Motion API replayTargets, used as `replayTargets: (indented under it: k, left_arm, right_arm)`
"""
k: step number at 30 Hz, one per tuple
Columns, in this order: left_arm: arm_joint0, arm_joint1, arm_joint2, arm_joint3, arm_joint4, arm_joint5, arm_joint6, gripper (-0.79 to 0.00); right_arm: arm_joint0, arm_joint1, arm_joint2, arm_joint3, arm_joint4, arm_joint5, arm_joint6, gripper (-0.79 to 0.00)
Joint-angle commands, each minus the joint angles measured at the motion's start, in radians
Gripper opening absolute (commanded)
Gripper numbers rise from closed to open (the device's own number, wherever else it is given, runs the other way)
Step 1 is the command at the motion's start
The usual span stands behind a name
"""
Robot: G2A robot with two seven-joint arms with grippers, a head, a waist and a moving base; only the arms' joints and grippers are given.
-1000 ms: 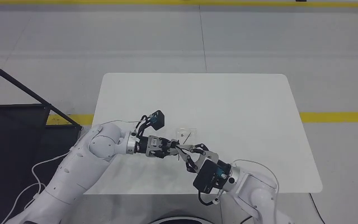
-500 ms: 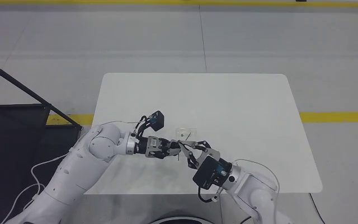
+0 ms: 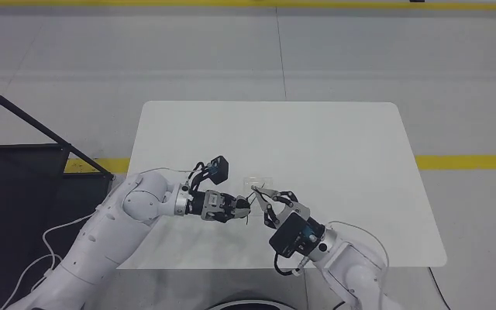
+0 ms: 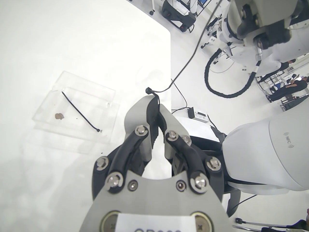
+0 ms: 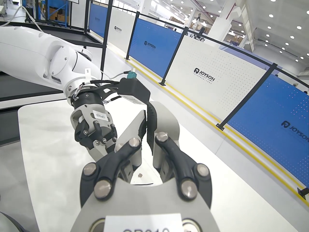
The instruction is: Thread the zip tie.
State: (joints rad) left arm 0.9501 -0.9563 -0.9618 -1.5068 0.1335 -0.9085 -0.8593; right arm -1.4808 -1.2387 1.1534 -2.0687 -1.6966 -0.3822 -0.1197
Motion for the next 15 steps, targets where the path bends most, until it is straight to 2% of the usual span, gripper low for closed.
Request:
replayTargets:
  k: [1, 15]
  left_arm:
    - [-0.001, 0.001, 0.002, 0.000, 0.002, -0.005, 0.000, -0.785]
    - [-0.002, 0.007, 0.004, 0.005, 0.002, -0.020, 0.015, -0.785]
  right_arm:
    - [0.001, 0.000, 0.000, 0.002, -0.002, 0.005, 0.005, -0.785]
    - [0.000, 0.003, -0.005, -0.003, -0.022, 0.029, 0.033, -0.785]
